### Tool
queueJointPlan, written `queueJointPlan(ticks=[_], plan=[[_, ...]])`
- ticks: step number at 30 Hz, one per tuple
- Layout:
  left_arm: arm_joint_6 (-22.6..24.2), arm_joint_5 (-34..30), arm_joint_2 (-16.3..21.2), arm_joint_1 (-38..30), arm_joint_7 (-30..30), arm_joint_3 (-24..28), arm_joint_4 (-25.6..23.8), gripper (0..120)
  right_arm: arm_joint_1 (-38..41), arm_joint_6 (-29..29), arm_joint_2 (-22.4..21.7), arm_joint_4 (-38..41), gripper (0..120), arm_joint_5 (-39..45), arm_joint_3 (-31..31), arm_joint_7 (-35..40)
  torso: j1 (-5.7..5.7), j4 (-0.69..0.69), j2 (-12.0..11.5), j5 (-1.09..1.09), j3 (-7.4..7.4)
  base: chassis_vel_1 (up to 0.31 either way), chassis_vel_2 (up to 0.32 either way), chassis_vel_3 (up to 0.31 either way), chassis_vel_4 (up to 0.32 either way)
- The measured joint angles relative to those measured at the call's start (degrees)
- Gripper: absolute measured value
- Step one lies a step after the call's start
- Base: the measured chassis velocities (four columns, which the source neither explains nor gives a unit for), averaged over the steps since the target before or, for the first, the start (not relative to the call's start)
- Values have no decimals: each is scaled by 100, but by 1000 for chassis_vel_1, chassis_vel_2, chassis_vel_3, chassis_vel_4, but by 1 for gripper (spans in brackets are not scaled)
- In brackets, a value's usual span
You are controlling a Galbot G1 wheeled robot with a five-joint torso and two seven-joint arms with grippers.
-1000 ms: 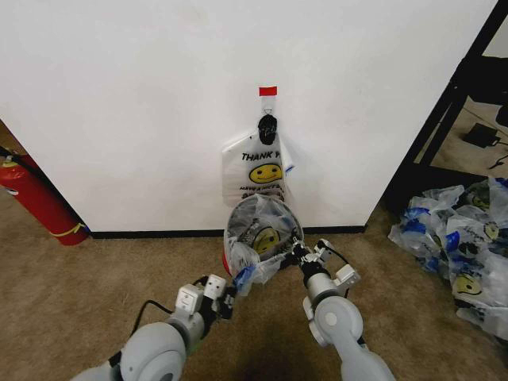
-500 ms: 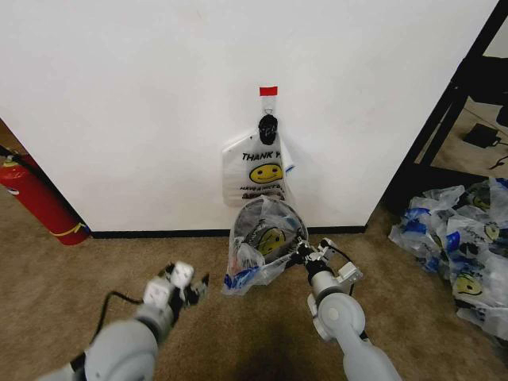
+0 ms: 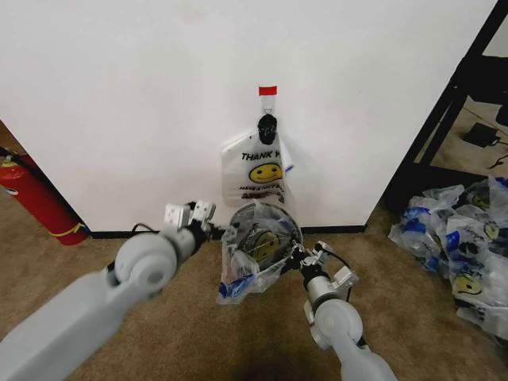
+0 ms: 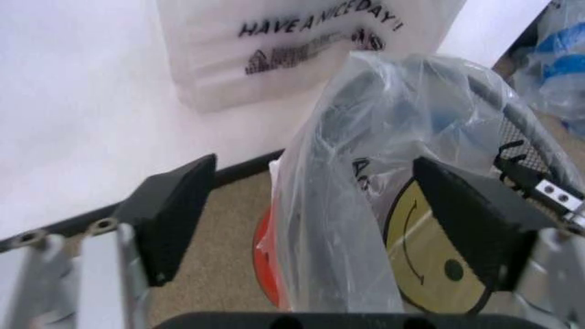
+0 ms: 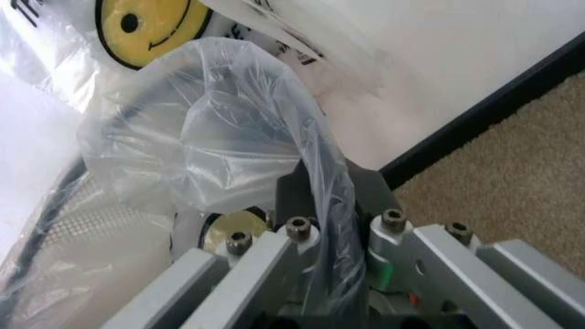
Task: Pick up the garbage bag from the wall and place it over the trash bin.
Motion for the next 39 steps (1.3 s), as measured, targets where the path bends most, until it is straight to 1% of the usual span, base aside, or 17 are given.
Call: queueJointPlan(ticks=[3, 6, 7, 8, 12, 15, 16, 18, 20, 23, 28, 33, 36, 38, 39], plan=[[89, -95, -65, -131, 19, 158, 211, 68, -2, -2, 15, 0, 1, -9, -2, 1, 0, 3, 0, -2, 0, 0, 0, 0, 0], [105, -67, -179, -185, 129, 299, 469, 55, 20, -7, 43, -10, 1, -10, -17, 6, 0, 2, 0, -2, 0, 0, 0, 0, 0], [105, -61, -206, -195, 141, 326, 516, 52, 23, -9, 50, -11, 1, -10, -21, 8, 0, 2, 0, -3, 0, 0, 0, 0, 0], [105, -61, -206, -195, 141, 326, 516, 52, 23, -9, 50, -11, 1, -10, -21, 8, 0, 2, 0, -3, 0, 0, 0, 0, 0], [105, 22, -266, -248, 187, 500, 753, 35, 23, -14, 56, -11, 1, -11, -34, 21, 0, 2, 0, -2, 0, 0, 0, 0, 0], [103, 120, -267, -251, 234, 590, 833, 23, 24, -16, 45, -11, 1, -10, -40, 24, -1, 2, 0, -2, 0, 0, 0, 0, 0], [103, 120, -267, -251, 234, 590, 833, 23, 24, -16, 45, -11, 1, -10, -40, 24, -1, 2, 0, -2, 0, 0, 0, 0, 0], [99, 267, -258, -242, 280, 706, 865, 14, 34, -17, 41, -11, 1, -13, -50, 26, -1, 2, 0, -2, 0, 0, 0, 0, 0], [79, 443, -260, -241, 302, 825, 903, 9, 39, -17, 42, -12, 1, -64, -71, 28, -1, 2, 1, -3, 0, 0, 0, 0, 0], [77, 613, -301, -262, 290, 917, 980, 8, 26, -6, 50, 12, 1, -213, -106, 30, -1, 2, 1, -2, 0, 0, 0, 0, 0], [77, 644, -340, -305, 205, 970, 1076, 7, -35, 37, 52, 122, 1, -505, -162, 30, -1, 1, 1, -2, 0, 0, 0, 0, 0], [78, 634, -331, -308, 151, 971, 1071, 7, -56, 23, 23, 199, 1, -667, -182, 19, -1, 2, 2, -2, -1, 0, 0, 0, 0], [82, 631, -321, -302, 76, 953, 1050, 6, -66, 19, -4, 210, 11, -810, -192, -33, -1, 2, 2, -2, -1, 0, 0, 0, 0], [103, 622, -305, -285, 43, 937, 1035, 4, -77, 19, 0, 215, 19, -841, -194, -51, -1, 2, 2, -2, 0, 0, 0, 0, 0], [103, 622, -305, -285, 43, 937, 1035, 4, -77, 19, 0, 215, 19, -841, -194, -51, -1, 2, 2, -2, 0, 0, 0, 0, 0]])
